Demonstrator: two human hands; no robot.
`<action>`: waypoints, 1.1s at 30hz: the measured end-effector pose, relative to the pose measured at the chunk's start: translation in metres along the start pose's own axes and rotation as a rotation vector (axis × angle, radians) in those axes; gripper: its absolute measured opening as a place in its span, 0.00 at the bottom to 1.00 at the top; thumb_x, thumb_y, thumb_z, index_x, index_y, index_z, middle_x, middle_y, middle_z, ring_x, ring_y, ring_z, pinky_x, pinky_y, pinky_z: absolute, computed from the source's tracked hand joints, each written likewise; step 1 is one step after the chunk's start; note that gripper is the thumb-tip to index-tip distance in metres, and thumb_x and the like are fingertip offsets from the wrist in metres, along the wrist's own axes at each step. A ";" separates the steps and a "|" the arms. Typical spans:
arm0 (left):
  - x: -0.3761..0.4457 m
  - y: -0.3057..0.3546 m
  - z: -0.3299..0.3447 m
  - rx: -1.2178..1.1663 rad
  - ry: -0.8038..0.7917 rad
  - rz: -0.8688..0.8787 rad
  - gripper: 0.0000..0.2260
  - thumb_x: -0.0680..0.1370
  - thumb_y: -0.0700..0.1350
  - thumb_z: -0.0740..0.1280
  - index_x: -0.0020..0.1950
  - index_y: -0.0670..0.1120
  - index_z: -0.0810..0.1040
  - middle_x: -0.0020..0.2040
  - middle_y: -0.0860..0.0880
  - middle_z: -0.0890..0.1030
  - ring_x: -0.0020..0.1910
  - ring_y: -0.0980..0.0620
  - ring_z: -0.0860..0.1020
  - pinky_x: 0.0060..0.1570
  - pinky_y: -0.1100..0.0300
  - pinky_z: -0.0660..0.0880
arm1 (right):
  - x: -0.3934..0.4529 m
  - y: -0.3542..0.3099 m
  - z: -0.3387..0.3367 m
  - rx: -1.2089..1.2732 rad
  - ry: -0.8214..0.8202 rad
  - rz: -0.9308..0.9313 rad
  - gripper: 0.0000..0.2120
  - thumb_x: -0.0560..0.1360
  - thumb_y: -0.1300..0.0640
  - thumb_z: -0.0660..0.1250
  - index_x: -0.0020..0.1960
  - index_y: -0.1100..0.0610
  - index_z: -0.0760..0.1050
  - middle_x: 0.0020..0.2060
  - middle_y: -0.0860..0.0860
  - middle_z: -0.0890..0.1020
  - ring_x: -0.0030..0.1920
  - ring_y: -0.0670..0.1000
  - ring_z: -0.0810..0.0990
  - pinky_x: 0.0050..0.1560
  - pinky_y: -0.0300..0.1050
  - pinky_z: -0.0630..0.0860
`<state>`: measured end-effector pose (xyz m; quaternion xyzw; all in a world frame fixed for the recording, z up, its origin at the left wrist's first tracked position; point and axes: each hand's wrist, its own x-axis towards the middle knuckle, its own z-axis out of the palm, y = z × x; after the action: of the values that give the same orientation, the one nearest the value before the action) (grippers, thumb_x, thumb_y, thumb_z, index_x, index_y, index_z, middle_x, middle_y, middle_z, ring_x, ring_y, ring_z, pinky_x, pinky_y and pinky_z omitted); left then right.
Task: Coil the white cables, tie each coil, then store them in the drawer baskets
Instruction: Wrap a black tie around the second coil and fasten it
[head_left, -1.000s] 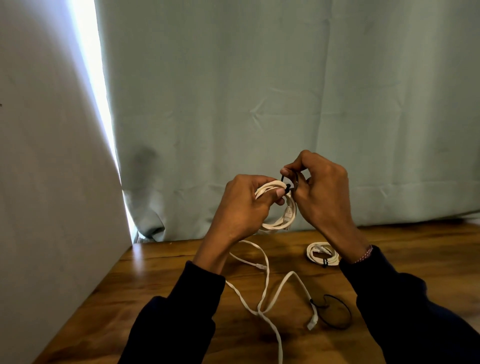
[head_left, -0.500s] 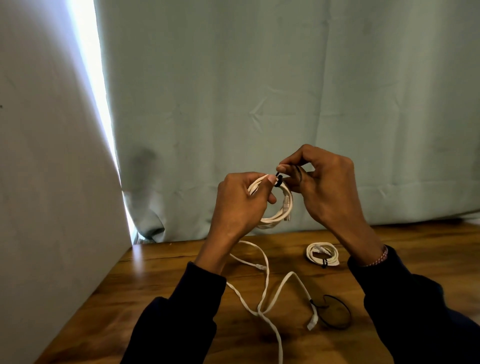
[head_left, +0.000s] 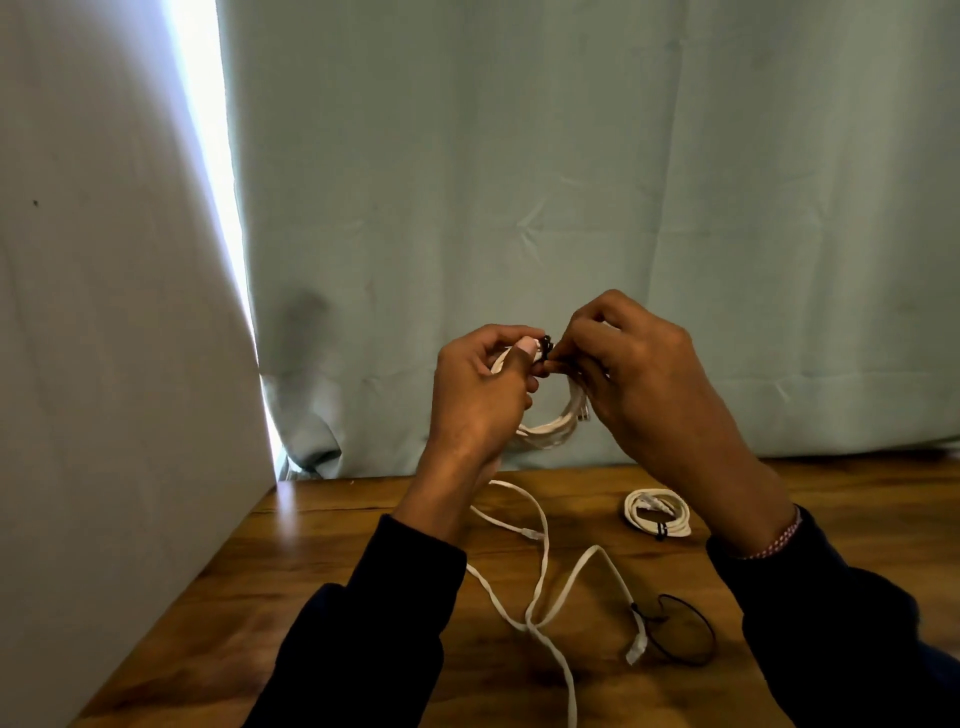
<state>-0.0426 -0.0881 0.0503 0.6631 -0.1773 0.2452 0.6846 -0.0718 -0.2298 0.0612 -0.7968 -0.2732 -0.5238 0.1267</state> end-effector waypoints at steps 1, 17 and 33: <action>0.001 0.000 0.000 -0.012 0.003 -0.022 0.07 0.81 0.40 0.67 0.54 0.46 0.84 0.42 0.46 0.85 0.36 0.55 0.80 0.36 0.62 0.78 | 0.000 -0.003 0.000 -0.014 -0.025 0.006 0.06 0.72 0.66 0.75 0.48 0.61 0.81 0.48 0.58 0.80 0.38 0.53 0.81 0.37 0.43 0.79; 0.005 -0.004 -0.002 -0.127 -0.086 -0.140 0.01 0.77 0.40 0.73 0.47 0.43 0.83 0.35 0.45 0.80 0.33 0.52 0.75 0.33 0.59 0.73 | 0.003 -0.017 -0.013 -0.121 -0.316 0.221 0.10 0.75 0.60 0.72 0.56 0.53 0.81 0.59 0.53 0.76 0.50 0.52 0.76 0.44 0.38 0.67; 0.011 -0.009 -0.010 -0.012 -0.043 -0.077 0.06 0.77 0.42 0.73 0.51 0.42 0.85 0.36 0.47 0.82 0.35 0.52 0.77 0.35 0.60 0.74 | 0.002 0.001 0.003 0.395 -0.268 0.560 0.25 0.73 0.55 0.76 0.68 0.50 0.74 0.59 0.47 0.82 0.53 0.43 0.80 0.53 0.36 0.78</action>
<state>-0.0297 -0.0773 0.0489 0.6706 -0.1679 0.2033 0.6934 -0.0682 -0.2283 0.0614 -0.8624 -0.1546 -0.2968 0.3797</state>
